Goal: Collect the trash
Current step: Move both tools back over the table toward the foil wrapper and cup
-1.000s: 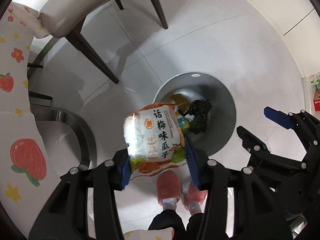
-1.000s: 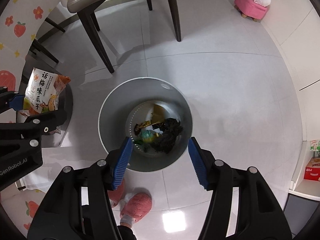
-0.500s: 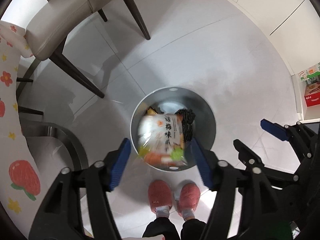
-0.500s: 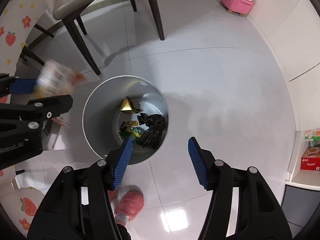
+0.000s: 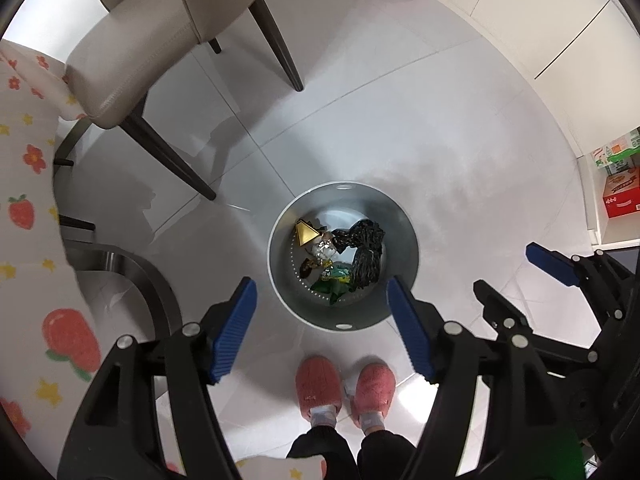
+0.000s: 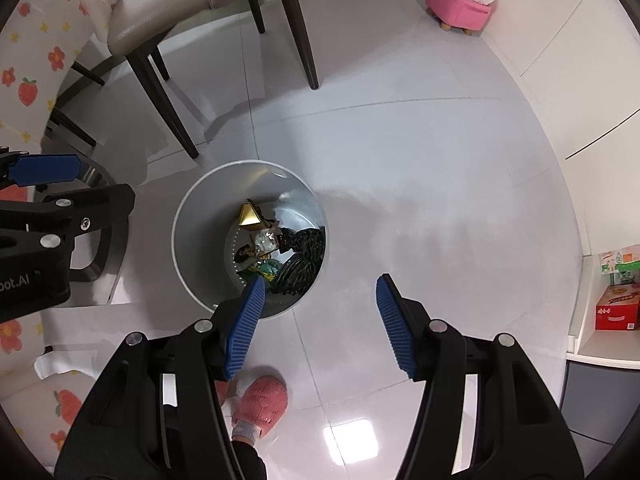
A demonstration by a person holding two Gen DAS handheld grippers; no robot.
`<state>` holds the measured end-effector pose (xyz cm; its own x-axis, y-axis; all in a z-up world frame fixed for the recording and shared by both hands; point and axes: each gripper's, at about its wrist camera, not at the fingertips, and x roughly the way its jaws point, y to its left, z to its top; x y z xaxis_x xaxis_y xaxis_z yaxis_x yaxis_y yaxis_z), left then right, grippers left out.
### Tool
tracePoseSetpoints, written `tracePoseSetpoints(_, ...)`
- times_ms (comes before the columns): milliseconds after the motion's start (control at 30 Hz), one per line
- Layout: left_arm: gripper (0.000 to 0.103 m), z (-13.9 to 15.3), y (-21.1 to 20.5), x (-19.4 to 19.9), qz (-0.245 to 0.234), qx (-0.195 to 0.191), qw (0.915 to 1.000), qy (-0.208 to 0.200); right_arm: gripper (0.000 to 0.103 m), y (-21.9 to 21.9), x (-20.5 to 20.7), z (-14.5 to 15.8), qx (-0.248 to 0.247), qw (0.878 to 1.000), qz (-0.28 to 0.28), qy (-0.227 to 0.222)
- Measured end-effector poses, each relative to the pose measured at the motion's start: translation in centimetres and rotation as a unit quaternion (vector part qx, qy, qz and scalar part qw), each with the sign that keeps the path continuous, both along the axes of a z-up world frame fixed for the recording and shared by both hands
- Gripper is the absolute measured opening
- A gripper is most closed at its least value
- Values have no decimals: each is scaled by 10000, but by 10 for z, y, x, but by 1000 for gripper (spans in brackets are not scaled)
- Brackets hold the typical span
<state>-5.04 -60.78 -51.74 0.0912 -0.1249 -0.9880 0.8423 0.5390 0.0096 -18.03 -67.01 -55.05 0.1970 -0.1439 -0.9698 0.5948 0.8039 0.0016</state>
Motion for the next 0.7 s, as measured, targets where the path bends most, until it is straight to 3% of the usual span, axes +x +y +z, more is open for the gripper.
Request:
tracePoseSetpoints(233, 68, 64, 21, -10, -40, -155, 9998, -150, 56, 13, -7, 69, -126, 9998, -35, -116)
tracePoseSetpoints(467, 68, 154, 58, -18, 125, -440, 9981, -407, 56, 38, -16, 164, -317, 9984, 206, -411)
tracePoseSetpoints(633, 72, 216, 97, -18, 549, -663, 9942, -641, 56, 62, -8, 229, -446, 9944, 686, -670)
tracePoseSetpoints(700, 72, 239, 116, -17, 781, -584, 9922, -777, 56, 74, 0, 253, -434, 9918, 894, -809)
